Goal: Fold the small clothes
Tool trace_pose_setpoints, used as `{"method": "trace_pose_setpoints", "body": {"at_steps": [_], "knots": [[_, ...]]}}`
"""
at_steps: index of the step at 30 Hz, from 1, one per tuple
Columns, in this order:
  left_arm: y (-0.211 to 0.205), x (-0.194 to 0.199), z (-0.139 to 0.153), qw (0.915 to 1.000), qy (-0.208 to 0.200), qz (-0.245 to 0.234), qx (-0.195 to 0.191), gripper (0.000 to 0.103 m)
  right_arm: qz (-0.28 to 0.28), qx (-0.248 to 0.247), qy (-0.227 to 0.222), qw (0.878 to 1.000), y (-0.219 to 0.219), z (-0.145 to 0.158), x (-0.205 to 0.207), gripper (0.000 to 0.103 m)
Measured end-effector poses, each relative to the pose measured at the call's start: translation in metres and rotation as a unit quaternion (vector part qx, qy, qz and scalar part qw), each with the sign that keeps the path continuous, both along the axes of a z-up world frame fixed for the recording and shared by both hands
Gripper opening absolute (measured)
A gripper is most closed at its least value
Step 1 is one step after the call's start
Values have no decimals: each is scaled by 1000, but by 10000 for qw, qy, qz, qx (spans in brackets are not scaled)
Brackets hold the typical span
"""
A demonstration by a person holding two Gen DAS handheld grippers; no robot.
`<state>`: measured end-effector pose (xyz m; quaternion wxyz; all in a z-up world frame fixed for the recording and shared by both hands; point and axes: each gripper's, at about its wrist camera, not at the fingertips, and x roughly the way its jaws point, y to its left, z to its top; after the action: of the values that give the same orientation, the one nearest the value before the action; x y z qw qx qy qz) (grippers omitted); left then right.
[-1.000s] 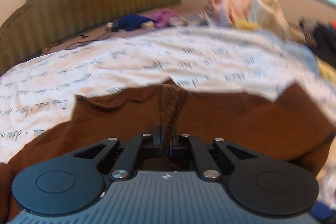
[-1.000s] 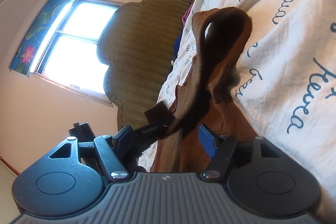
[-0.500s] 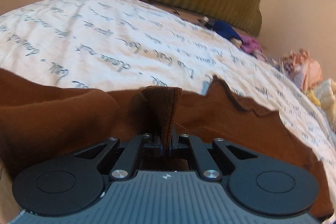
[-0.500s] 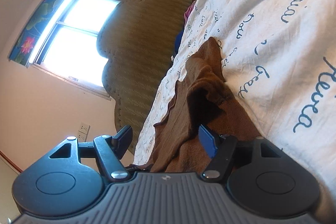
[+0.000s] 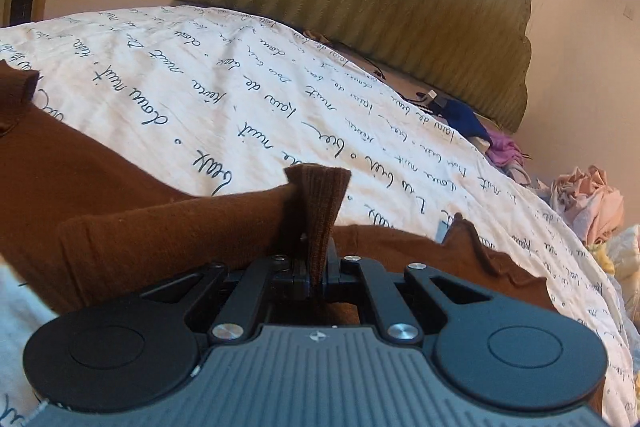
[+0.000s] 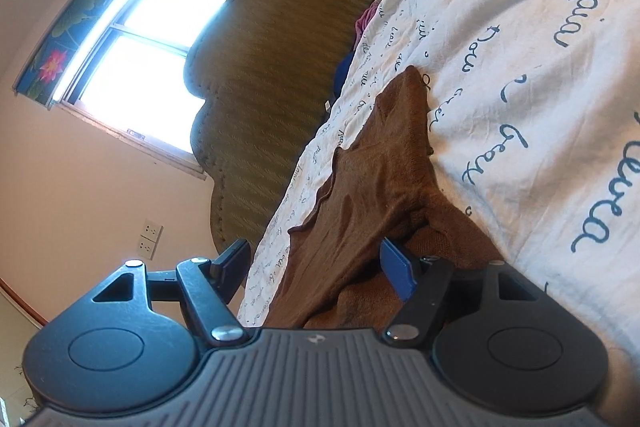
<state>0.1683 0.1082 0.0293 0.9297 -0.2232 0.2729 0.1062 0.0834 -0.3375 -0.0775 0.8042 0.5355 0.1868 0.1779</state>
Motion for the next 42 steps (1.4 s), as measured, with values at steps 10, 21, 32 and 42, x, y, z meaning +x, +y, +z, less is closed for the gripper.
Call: {"method": "trace_pose_setpoints", "body": {"at_steps": [10, 21, 32, 42], "knots": [[7, -8, -21, 9998, 110, -167, -78, 8, 486, -1814, -391, 9814, 40, 75, -22, 77], [20, -9, -27, 9982, 51, -208, -568, 14, 686, -4094, 1034, 9039, 49, 51, 138, 99], [58, -29, -8, 9852, -397, -580, -1561, 38, 255, -5284, 819, 8447, 67, 39, 138, 99], [212, -137, 34, 9713, -1287, 1175, -1620, 81, 240, -5245, 793, 8474, 67, 39, 138, 99]]}}
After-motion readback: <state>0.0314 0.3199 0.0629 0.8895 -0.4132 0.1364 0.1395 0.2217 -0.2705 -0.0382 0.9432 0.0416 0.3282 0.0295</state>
